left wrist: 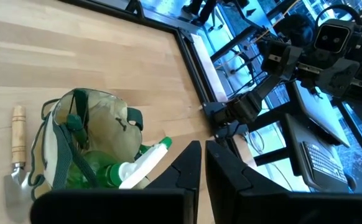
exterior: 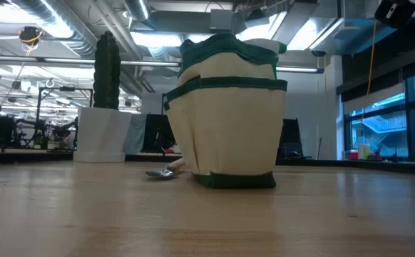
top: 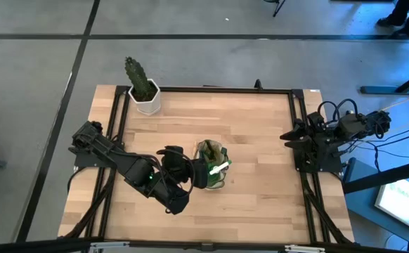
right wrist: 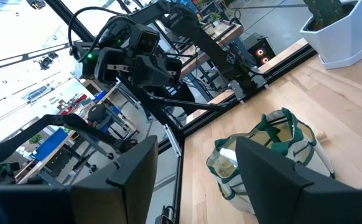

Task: Pick & Place Garden tools in Gardening bag
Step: Put the brown trowel into the light brown gardening bag

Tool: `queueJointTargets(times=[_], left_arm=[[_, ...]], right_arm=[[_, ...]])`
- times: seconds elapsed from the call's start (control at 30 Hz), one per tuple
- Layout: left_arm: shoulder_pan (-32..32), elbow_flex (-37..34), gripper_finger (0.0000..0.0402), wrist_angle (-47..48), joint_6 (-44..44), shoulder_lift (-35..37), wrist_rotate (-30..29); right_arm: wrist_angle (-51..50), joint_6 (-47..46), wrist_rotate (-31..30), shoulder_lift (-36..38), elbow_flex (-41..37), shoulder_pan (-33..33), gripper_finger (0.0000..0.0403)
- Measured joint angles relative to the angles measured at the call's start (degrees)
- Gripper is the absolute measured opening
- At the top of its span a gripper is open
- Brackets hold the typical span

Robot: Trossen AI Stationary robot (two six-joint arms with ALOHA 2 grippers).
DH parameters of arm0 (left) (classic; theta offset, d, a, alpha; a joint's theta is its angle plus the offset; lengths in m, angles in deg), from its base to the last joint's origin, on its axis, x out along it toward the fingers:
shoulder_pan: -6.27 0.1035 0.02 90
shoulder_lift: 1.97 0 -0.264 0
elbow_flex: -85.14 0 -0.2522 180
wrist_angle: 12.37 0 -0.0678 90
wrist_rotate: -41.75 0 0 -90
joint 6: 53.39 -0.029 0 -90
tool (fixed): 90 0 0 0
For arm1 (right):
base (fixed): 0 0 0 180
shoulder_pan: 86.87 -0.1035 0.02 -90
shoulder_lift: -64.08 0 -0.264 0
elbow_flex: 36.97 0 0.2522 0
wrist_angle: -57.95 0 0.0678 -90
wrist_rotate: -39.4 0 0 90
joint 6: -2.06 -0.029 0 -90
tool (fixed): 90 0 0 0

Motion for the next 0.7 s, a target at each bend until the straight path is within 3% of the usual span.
queueJointTargets(times=[0.7], left_arm=[[1.99,0.00,0.0017,0.50,-2.91,0.00,1.92]], right_arm=[[0.02,-0.01,0.02,-0.02,0.00,0.01,0.0220]])
